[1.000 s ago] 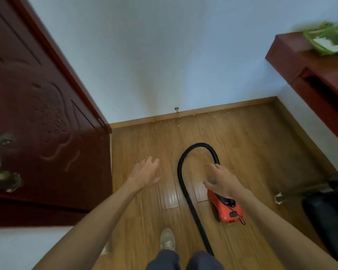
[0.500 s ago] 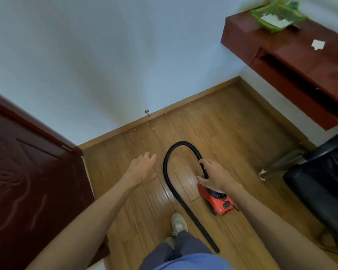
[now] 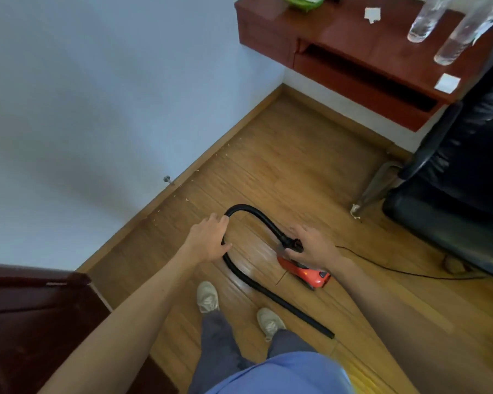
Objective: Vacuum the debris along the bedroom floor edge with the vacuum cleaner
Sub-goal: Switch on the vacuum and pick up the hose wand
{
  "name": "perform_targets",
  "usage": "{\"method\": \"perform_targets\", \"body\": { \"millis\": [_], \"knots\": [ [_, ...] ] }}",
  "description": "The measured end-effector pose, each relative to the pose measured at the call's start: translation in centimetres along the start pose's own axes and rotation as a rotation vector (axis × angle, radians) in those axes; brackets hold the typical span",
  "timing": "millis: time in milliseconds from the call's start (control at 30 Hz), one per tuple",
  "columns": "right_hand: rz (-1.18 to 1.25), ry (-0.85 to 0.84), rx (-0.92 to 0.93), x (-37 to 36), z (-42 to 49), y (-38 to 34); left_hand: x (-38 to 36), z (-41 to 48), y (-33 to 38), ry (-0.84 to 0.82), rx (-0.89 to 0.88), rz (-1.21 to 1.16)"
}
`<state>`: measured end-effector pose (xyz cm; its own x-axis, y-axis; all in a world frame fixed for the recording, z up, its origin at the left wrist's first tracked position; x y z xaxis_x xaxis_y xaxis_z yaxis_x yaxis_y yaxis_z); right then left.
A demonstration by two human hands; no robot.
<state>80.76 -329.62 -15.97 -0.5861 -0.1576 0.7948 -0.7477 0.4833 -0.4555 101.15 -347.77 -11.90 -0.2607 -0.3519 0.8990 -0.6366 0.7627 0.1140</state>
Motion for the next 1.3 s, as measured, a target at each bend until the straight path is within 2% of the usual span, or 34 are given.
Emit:
{"method": "perform_targets", "body": {
  "millis": [267,467,767,1033,1133,1300],
  "knots": [
    [0.060,0.055,-0.283,-2.4,-0.4,-0.8,0.2,6.3,-2.3,-0.070,-0.243,0.059],
    [0.168,0.074,-0.548,-6.0,-2.9,-1.5,-0.9,9.5,-3.2,-0.206,-0.410,0.187],
    [0.544,0.252,-0.847,-15.1,-10.0,0.0,-6.9,10.8,4.5,-0.372,-0.686,0.367],
    [0.781,0.406,-1.110,-24.1,-14.5,5.6,-16.1,12.1,11.0,-0.448,-0.805,0.479],
    [1.024,0.524,-1.253,-29.0,-13.3,8.5,-21.3,13.9,11.9,-0.505,-0.793,0.498],
    [1.769,0.833,-1.610,-38.9,-8.1,12.4,-33.2,18.0,10.9,-0.686,-0.675,0.475]
  ]
}}
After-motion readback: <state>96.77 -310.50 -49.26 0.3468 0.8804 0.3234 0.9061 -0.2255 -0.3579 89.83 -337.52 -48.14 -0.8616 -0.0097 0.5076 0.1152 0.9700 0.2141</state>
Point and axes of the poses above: each hand's wrist, its own z-axis towards the middle knuckle, its own x-axis out of the back of the hand, y = z × x, the point moved 2 cm from there along z, towards the middle knuckle, and after that the axes turned 3 degrees about y, right-handed, at the moved point
